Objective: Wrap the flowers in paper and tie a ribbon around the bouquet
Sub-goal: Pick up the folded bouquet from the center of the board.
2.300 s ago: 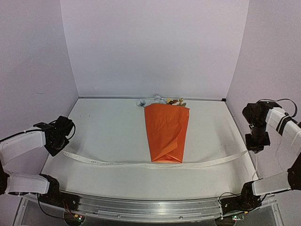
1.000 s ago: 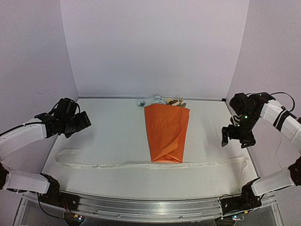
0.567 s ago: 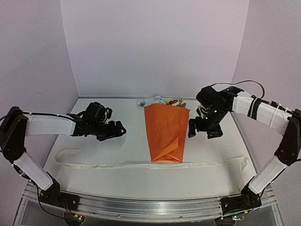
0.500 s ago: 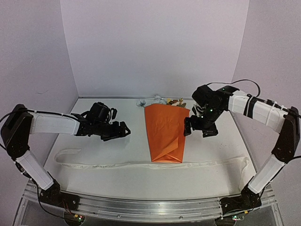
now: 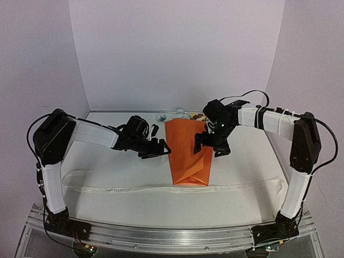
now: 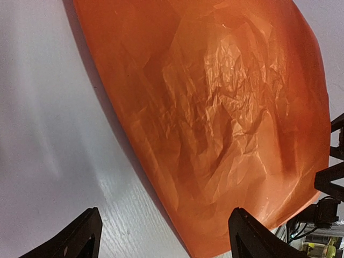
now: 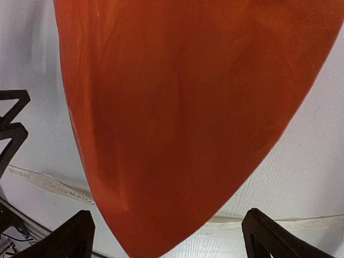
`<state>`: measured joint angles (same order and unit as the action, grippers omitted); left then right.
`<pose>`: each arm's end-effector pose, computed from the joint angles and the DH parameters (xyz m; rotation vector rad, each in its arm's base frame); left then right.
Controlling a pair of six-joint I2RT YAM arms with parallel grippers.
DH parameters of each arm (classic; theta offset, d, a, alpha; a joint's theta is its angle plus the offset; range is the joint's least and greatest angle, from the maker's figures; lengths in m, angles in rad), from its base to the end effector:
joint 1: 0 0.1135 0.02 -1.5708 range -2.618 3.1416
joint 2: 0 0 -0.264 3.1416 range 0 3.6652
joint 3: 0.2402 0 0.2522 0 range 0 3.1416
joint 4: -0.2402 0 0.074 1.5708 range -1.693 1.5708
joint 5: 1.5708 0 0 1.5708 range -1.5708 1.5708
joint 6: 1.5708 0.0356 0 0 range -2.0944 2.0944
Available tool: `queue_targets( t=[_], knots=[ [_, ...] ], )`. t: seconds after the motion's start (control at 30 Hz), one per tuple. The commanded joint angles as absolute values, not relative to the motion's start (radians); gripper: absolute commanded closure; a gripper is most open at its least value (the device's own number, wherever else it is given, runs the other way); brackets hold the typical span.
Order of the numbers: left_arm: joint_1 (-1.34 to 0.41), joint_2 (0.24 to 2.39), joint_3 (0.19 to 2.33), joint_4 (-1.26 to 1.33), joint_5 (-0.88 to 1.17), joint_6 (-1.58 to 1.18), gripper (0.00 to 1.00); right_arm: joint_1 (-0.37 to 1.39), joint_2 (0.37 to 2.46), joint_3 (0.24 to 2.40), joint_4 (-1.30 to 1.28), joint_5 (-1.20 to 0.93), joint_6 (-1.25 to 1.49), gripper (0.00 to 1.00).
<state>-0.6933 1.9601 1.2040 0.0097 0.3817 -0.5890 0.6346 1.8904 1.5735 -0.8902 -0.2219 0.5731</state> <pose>0.3131 -0.2774 0.1607 0.3412 2.4852 -1.0407 0.3119 0.2393 0.2432 -0.1492 2.9098 0.5713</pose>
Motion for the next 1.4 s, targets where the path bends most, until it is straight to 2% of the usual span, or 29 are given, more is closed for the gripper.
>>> queue_targets(
  t=[0.0, 0.13, 0.43, 0.53, 0.63, 0.77, 1.03, 1.2, 1.37],
  knots=[
    [-0.698, 2.026, 1.291, 0.037, 0.441, -0.568, 0.17, 0.575, 1.905, 1.495, -0.762, -0.311, 0.670, 0.02],
    [-0.699, 2.071, 1.328, 0.031, 0.457, -0.575, 0.19, 0.524, 1.946, 1.411, -0.599, -0.413, 0.778, 0.09],
    [-0.704, 2.151, 1.405, 0.034, 0.507, -0.613, 0.24, 0.464, 1.991, 1.268, -0.343, -0.470, 0.917, 0.23],
    [-0.704, 2.169, 1.421, 0.038, 0.518, -0.634, 0.26, 0.448, 2.018, 1.242, -0.248, -0.492, 0.978, 0.32],
    [-0.705, 2.188, 1.440, 0.041, 0.529, -0.665, 0.29, 0.443, 2.044, 1.234, -0.183, -0.510, 1.023, 0.49],
    [-0.706, 2.213, 1.470, 0.024, 0.532, -0.700, 0.35, 0.440, 2.048, 1.224, -0.167, -0.507, 1.040, 0.65],
    [-0.706, 2.223, 1.507, 0.006, 0.533, -0.782, 0.53, 0.432, 2.033, 1.253, -0.174, -0.526, 1.083, 0.81],
    [-0.706, 2.219, 1.534, -0.071, 0.538, -0.814, 0.65, 0.432, 2.019, 1.278, -0.219, -0.543, 1.121, 0.89],
    [-0.706, 2.203, 1.558, -0.145, 0.551, -0.823, 0.73, 0.433, 1.993, 1.281, -0.253, -0.564, 1.170, 0.95]
  ],
)
